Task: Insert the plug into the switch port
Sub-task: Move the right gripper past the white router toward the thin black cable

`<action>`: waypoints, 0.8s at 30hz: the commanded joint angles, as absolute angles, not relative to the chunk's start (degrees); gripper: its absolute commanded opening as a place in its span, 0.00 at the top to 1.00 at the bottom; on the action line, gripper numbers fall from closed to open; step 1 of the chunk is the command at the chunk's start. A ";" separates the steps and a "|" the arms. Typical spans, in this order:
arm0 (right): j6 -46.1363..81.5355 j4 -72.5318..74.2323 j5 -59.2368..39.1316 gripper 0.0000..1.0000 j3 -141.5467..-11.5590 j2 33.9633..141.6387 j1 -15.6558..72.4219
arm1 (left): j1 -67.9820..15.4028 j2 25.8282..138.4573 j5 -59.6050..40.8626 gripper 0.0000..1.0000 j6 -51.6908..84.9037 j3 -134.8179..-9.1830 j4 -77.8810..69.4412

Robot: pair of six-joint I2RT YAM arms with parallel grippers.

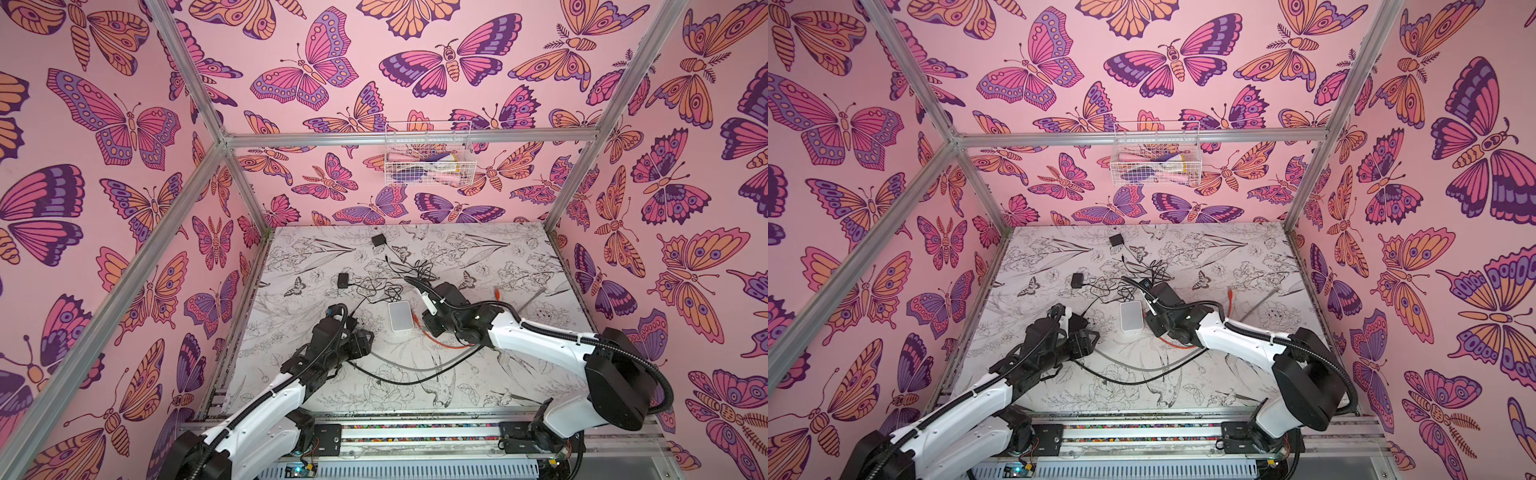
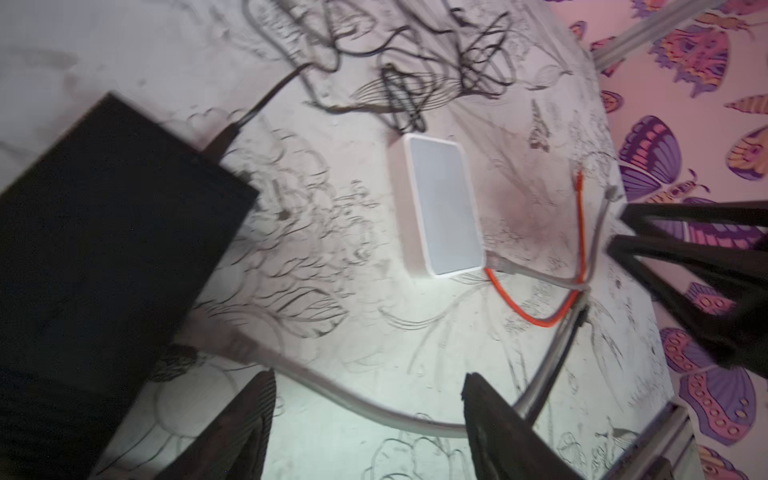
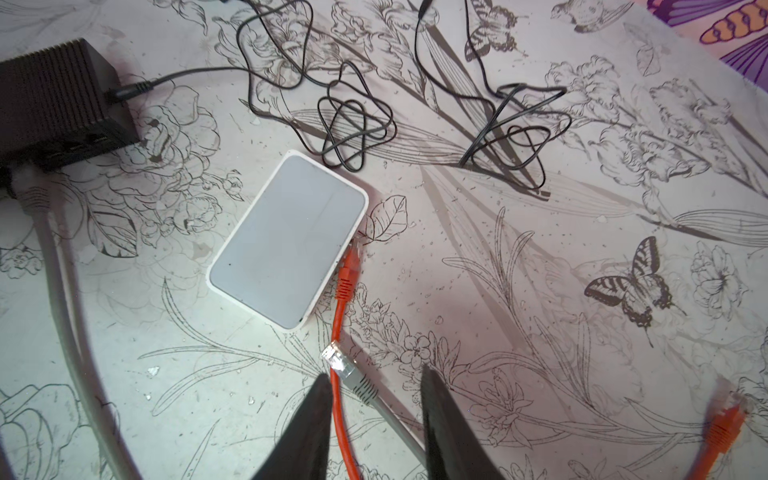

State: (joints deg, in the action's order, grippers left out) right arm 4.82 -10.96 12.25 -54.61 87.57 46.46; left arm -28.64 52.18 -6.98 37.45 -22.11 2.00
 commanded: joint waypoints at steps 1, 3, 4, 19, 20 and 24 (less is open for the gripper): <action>8.92 -11.69 9.87 0.58 -57.89 88.67 44.09 | -30.06 53.61 -4.49 0.26 33.34 -26.31 5.61; 11.03 -11.81 5.90 0.56 -59.00 89.63 42.21 | -30.06 56.89 -5.24 0.26 32.22 -28.52 5.58; 11.92 -12.02 4.27 0.55 -59.68 90.56 41.54 | -30.06 58.16 -5.55 0.25 31.85 -29.37 5.62; 22.04 -26.01 -0.80 0.35 -79.04 110.41 42.21 | -16.90 49.81 -10.27 0.22 34.40 -25.59 4.91; 22.14 -26.33 -0.54 0.35 -80.14 111.47 42.45 | -16.34 48.91 -10.37 0.22 34.43 -25.51 5.36; 22.14 -26.49 4.66 0.37 -85.67 114.50 42.19 | -15.71 46.70 -10.02 0.22 33.80 -25.75 7.20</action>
